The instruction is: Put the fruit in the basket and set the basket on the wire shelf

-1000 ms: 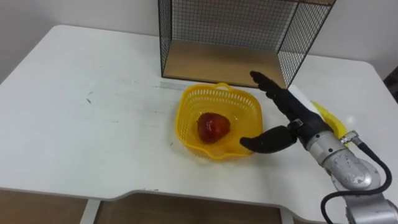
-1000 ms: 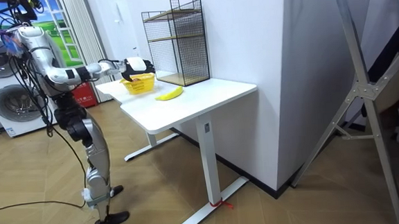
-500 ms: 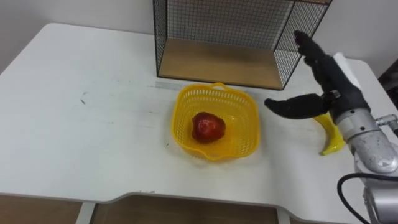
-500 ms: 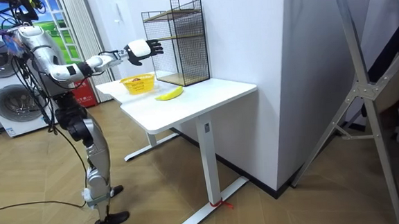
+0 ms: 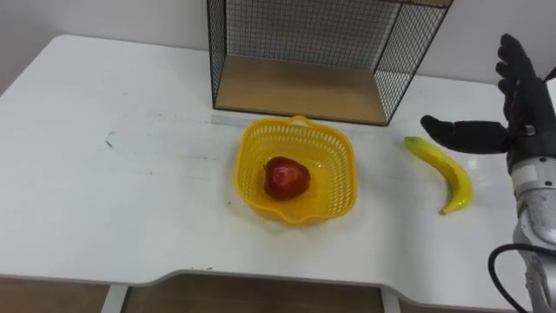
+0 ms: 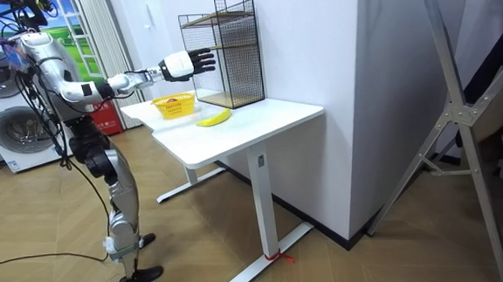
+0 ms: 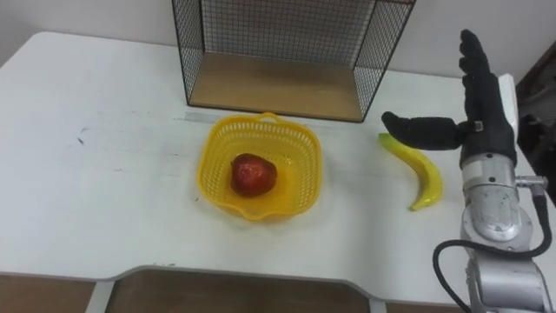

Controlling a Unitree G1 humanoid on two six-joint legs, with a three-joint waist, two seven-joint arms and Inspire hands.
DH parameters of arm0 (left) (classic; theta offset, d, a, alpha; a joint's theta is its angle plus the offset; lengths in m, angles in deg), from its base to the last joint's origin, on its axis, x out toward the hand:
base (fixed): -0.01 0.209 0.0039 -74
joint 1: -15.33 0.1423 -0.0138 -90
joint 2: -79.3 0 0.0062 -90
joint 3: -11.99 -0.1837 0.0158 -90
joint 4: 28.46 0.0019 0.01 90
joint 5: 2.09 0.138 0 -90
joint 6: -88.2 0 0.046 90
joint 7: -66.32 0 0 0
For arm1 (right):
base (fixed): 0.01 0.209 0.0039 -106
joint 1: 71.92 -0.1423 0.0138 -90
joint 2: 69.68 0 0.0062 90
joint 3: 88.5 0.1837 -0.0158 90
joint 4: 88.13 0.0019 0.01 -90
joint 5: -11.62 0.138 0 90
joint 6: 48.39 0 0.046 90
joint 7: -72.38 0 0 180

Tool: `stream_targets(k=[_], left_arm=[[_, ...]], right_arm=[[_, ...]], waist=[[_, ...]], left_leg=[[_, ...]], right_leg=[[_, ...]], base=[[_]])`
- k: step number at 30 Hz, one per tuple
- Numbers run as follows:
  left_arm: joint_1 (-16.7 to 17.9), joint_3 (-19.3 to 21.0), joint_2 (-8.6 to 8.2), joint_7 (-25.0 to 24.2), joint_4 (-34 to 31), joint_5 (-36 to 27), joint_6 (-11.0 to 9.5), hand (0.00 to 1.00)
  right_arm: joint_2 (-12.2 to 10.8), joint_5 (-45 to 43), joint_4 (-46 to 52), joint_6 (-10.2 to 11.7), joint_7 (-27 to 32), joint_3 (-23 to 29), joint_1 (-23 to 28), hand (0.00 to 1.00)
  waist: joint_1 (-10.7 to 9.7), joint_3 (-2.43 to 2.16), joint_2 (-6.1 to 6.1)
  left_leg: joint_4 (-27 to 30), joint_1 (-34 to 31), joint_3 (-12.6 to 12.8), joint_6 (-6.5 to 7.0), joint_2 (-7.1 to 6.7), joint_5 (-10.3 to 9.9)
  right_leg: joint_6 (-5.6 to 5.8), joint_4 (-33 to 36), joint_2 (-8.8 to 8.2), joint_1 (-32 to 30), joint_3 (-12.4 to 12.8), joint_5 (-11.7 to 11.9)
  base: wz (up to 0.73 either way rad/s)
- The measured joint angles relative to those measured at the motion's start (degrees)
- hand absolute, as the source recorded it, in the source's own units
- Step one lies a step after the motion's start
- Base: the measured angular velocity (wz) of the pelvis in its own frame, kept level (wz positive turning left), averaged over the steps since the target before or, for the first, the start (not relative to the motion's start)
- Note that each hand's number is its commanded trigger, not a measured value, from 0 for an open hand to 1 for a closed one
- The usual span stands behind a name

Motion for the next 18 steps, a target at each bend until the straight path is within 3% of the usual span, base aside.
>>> stream_targets(k=[4,10,15,18], left_arm=[[0.4,0.3,-0.1,0.0,0.1,0.0,0.0,0.0],[1.2,2.2,-0.37,0.0,-0.2,0.0,0.7,0.0],[1.4,2.1,0.06,-0.1,-0.7,0.0,1.8,0.0],[1.4,2.2,0.15,-0.3,-1.1,0.0,2.3,0.0]], right_arm=[[0.5,1.1,-5.1,0.0,0.1,0.0,-3.4,0.0],[3.4,2.2,-9.2,-0.3,-1.0,0.0,-6.7,0.0],[6.9,2.9,-20.4,-1.7,-4.0,-0.4,-11.5,0.0],[7.1,2.8,-23.7,-2.8,-5.8,-0.6,-12.0,0.0]], waist=[[-0.7,-0.31,0.14],[-0.8,-0.47,0.06],[-0.7,-0.64,-0.69],[-0.4,-0.67,-0.94]], left_leg=[[0.1,0.0,-0.1,0.01,-0.02,0.0],[0.1,0.0,-0.1,0.01,-0.02,0.0],[0.4,0.0,-0.4,0.01,-0.06,0.0],[0.5,0.0,-0.6,0.01,-0.07,0.0]], right_leg=[[0.0,0.0,-0.03,0.2,-0.2,0.0],[0.0,0.0,-0.03,0.3,-0.2,0.0],[0.02,0.0,-0.06,0.5,-0.7,0.0],[0.03,-0.1,-0.06,0.3,-0.9,0.0]], base=[[0.0],[0.0],[0.04],[0.03]])
